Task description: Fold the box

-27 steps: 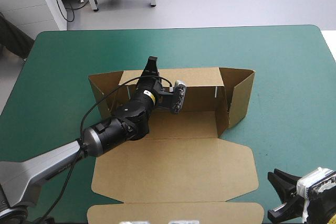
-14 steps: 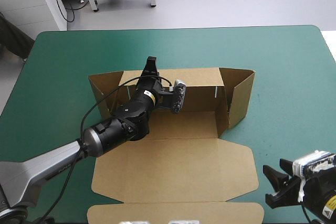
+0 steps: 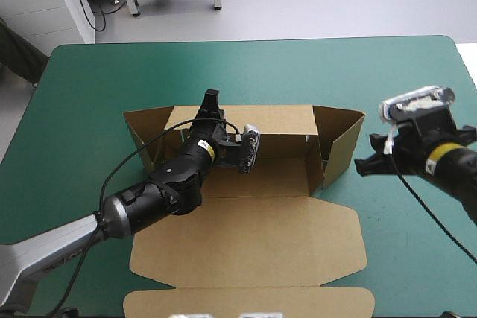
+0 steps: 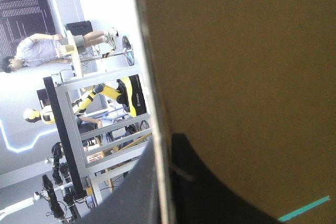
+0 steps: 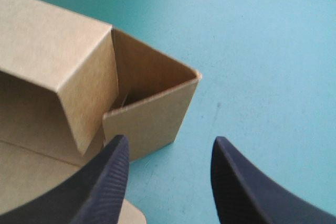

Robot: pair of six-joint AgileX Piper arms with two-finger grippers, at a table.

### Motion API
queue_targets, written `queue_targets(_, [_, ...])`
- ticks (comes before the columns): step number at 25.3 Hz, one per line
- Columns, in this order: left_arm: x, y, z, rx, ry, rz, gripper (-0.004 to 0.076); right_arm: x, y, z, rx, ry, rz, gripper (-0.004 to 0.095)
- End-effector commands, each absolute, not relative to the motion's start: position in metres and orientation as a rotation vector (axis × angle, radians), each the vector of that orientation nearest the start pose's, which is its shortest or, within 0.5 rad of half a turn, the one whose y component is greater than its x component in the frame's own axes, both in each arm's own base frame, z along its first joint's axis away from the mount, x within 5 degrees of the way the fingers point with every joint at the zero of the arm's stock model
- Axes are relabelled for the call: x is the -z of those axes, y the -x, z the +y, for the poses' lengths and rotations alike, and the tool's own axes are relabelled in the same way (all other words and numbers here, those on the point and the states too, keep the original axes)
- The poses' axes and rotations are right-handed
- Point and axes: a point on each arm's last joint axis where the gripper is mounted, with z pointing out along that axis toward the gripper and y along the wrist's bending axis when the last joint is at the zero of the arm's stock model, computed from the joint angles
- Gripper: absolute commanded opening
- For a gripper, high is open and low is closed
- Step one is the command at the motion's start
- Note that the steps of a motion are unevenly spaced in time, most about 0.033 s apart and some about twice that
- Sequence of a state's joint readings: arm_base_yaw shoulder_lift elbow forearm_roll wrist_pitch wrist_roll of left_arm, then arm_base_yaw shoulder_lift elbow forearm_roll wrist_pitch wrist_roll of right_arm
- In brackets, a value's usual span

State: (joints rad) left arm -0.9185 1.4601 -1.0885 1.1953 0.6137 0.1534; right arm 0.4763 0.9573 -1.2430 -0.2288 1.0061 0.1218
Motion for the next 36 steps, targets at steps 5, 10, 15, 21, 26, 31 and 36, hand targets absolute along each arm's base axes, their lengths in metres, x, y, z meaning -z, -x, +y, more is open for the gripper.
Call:
queue_targets(5, [-0.336,-0.222,-0.221,-0.786,-1.647,1.244,-0.0008,-0.476,-0.244,0.1,-0.012,0.446,2.087,0.0412])
queue_targets(10, [-0.336,-0.222,-0.221,-0.782,-1.642,1.249,-0.0008,-0.445,-0.314,0.088,-0.232,0.443,2.288,0.0413])
queue_targets(15, [-0.337,-0.222,-0.222,-0.778,-1.646,1.222,-0.0008,-0.42,-0.329,0.088,-0.251,0.563,2.398,0.0413])
queue_targets(21, [-0.335,-0.224,-0.224,-0.785,-1.653,1.211,-0.0008,-0.414,-0.326,0.085,-0.196,0.654,2.451,0.0413])
queue_targets(26, [-0.332,-0.225,-0.225,-0.792,-1.659,1.211,-0.0008,-0.409,-0.326,0.083,-0.164,0.696,2.472,0.0412])
queue_targets(31, [-0.329,-0.228,-0.228,-0.801,-1.655,1.21,-0.0008,-0.38,-0.324,0.083,-0.179,0.731,2.565,0.0412])
queue_targets(36, [-0.329,-0.229,-0.229,-0.807,-1.635,1.207,-0.0008,-0.369,-0.316,0.082,-0.177,0.778,2.564,0.0412])
